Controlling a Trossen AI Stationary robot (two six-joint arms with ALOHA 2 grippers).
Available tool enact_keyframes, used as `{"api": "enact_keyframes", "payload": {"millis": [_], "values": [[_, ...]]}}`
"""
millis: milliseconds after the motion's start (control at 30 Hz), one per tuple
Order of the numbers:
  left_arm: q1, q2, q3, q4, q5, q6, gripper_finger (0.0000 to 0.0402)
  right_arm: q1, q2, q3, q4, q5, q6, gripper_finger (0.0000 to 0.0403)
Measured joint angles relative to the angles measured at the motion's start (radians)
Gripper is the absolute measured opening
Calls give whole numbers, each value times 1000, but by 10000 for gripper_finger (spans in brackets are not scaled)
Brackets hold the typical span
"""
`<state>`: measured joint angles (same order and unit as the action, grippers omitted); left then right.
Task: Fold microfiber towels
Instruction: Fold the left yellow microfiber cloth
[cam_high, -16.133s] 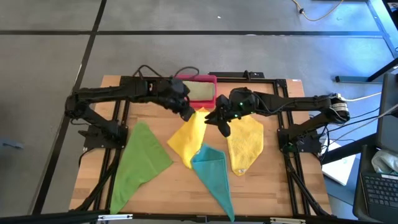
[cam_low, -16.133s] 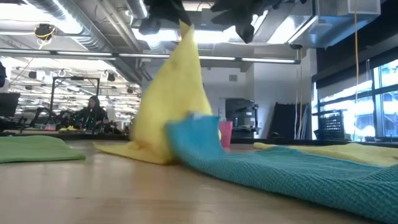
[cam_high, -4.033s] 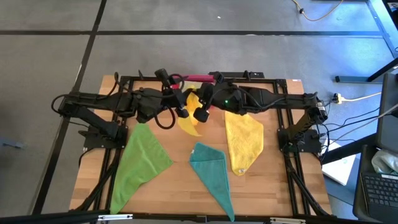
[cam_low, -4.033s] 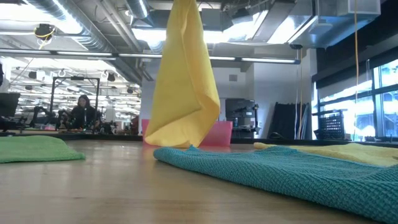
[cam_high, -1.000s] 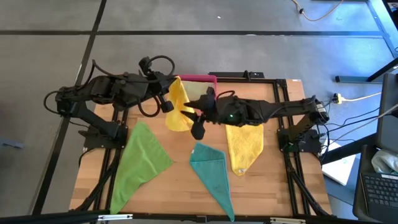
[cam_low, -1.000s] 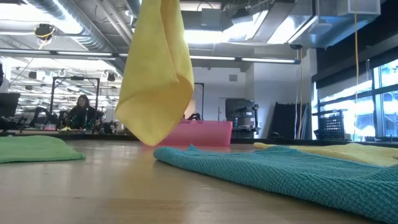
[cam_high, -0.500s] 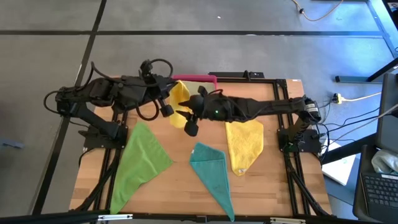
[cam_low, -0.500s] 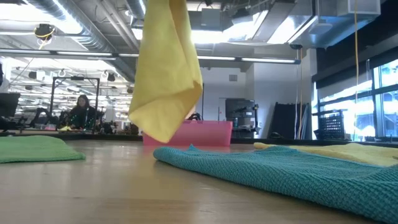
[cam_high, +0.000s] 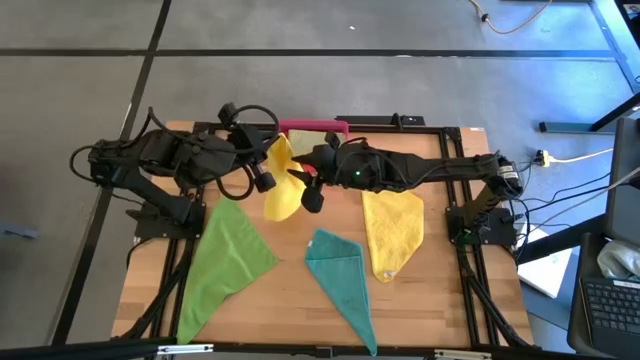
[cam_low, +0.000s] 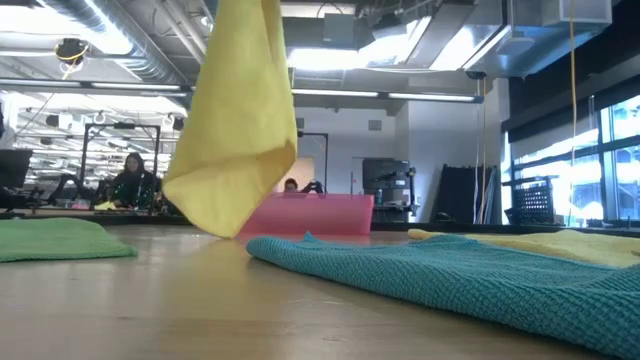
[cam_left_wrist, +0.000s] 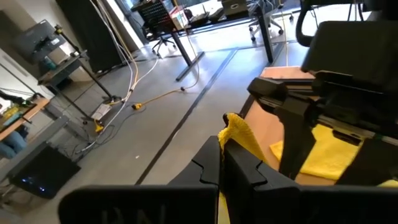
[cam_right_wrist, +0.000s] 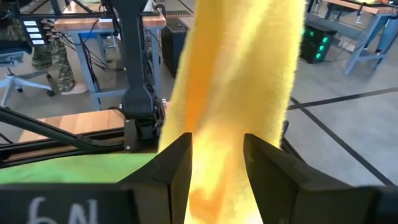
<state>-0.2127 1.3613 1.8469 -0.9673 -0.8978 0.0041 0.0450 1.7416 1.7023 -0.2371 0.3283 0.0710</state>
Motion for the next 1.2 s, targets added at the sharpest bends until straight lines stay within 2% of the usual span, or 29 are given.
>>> {"api": "enact_keyframes", "payload": {"millis": [633,800,933,1100,1200], "values": [[1,0,0,3,24,-3,0,-9,16,0,92,-34,61,147],[1,4,0,5,44,-39,0,-19,50,0,98,52,136,147],[4,21,0,5,53,-47,0,-45,81,0,71,31,242,147],[-6,24,0,8,53,-50,0,-54,87,0,-4,11,275,147],[-5,24,0,9,46,-49,0,-55,87,0,-74,41,288,145]]}}
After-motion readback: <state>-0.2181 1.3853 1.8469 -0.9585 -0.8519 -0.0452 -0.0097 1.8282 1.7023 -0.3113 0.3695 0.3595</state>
